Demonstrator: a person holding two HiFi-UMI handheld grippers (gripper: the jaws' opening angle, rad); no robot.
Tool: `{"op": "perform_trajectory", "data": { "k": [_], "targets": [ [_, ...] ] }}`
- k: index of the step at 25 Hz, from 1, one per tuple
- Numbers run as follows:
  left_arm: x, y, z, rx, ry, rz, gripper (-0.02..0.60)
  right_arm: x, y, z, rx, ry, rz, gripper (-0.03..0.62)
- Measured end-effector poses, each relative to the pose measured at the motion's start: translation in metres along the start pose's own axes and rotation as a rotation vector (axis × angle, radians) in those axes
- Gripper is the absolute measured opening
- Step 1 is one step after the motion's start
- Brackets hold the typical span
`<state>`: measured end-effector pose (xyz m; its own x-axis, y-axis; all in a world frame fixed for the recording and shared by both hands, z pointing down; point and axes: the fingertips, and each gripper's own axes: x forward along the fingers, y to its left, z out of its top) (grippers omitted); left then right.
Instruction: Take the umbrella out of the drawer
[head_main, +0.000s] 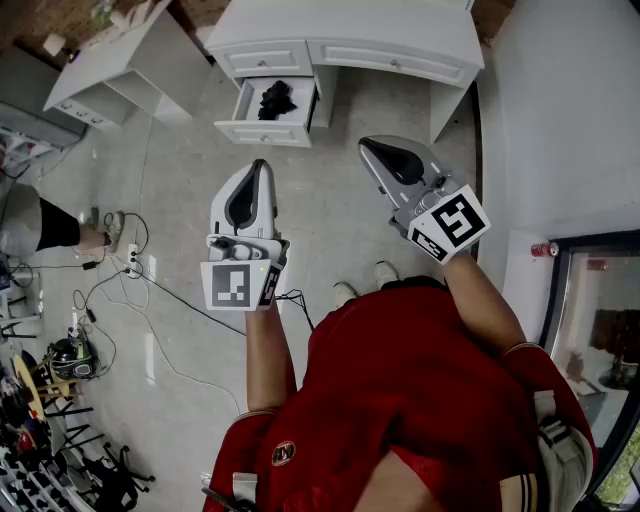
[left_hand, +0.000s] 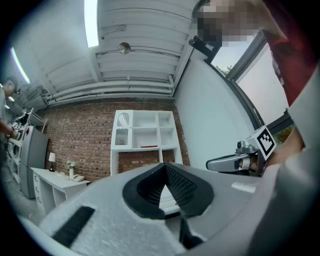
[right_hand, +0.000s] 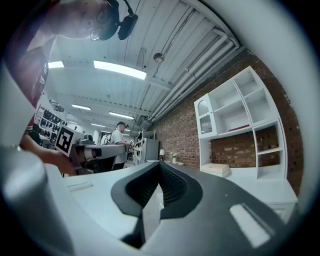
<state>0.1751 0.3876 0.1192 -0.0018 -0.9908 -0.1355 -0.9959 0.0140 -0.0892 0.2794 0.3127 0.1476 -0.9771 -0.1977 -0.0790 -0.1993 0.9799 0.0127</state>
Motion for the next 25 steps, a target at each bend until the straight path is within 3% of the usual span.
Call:
{"op": "perform_trajectory", "data": {
  "k": [16,25],
  "targets": [
    [-0.046,0.072,-0.022,-0.021,0.01,0.018,0.008,0.05,0.042,-0.017,-0.002,0.02,-0.013,0.011],
    [-0.01,0.118,-0.041,-0.006,0.055,0.018,0.008,0.104,0.015,-0.038,0.013,0.035,-0.009,0.011]
  ]
}}
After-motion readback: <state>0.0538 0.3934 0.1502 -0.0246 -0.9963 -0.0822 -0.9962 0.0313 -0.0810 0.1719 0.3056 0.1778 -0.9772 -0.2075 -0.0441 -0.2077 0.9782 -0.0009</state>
